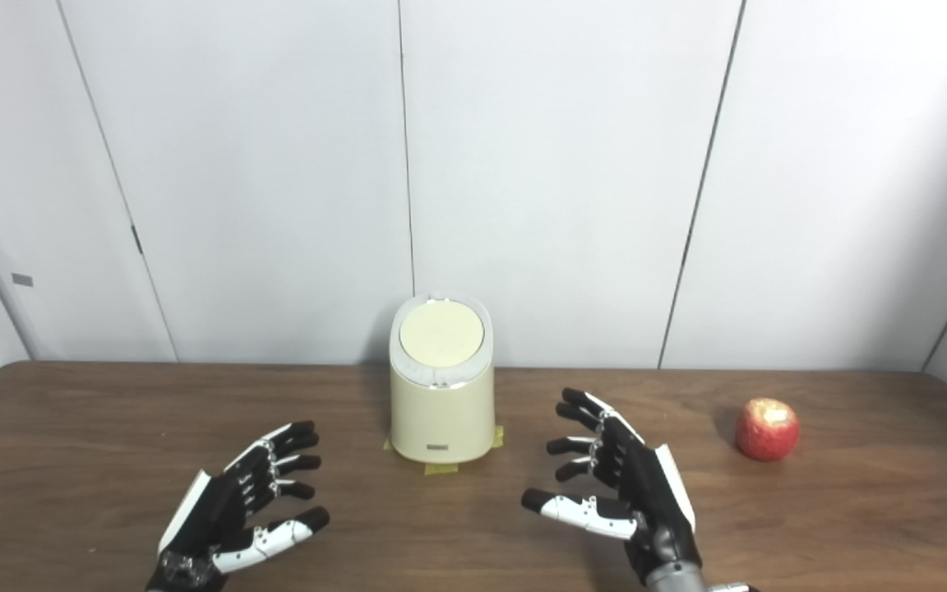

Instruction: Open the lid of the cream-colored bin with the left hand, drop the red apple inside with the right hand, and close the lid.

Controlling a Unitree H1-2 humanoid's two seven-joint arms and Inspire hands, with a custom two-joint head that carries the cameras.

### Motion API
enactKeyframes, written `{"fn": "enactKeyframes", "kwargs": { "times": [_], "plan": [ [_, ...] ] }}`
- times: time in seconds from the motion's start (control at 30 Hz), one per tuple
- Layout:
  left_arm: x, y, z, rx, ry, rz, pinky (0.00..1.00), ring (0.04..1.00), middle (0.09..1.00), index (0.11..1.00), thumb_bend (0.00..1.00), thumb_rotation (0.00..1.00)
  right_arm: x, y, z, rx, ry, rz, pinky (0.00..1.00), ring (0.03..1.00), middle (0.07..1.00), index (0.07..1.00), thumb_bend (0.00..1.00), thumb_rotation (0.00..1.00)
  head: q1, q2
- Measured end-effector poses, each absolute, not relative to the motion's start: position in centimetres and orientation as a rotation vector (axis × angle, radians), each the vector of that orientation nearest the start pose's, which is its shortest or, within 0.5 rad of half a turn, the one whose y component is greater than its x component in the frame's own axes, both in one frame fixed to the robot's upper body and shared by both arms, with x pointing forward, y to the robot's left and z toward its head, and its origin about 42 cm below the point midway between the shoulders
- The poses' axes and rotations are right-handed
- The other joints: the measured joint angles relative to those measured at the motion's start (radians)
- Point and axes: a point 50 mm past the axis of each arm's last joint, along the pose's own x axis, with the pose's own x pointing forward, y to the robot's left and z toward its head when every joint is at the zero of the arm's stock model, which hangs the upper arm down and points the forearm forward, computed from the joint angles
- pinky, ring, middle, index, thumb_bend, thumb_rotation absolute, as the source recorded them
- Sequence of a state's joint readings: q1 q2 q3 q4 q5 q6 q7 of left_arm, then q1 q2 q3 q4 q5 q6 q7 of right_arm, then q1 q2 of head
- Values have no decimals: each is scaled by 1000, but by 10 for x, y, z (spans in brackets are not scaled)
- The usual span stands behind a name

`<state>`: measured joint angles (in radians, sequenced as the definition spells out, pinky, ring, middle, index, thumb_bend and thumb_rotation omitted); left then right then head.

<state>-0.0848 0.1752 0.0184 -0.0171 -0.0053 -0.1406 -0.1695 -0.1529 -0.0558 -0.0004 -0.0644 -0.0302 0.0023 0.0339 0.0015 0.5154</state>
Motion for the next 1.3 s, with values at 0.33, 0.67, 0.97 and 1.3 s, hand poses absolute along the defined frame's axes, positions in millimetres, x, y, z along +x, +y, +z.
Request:
{"fn": "enactKeyframes", "kwargs": {
  "times": [0.33, 0.67, 0.97, 1.3],
  "plan": [
    [309, 256, 138, 190, -227, -179, 677, 796, 849, 870, 772, 234, 329, -213, 158, -95, -210, 68, 491, 639, 802, 810, 821, 165, 0, 0],
    [314, 245, 140, 172, -235, -77, 671, 806, 863, 893, 769, 334, 331, -213, 157, -90, -203, 69, 511, 652, 810, 810, 819, 150, 11, -15],
    [364, 236, 207, 236, -331, 28, 882, 918, 939, 974, 803, 375, 336, -214, 148, -92, -174, 70, 486, 637, 802, 806, 825, 160, 26, -28],
    [418, 207, 257, 331, -377, 60, 911, 999, 999, 1000, 870, 318, 341, -213, 150, -98, -181, 74, 495, 639, 800, 802, 811, 136, 28, -31]
  ]
}}
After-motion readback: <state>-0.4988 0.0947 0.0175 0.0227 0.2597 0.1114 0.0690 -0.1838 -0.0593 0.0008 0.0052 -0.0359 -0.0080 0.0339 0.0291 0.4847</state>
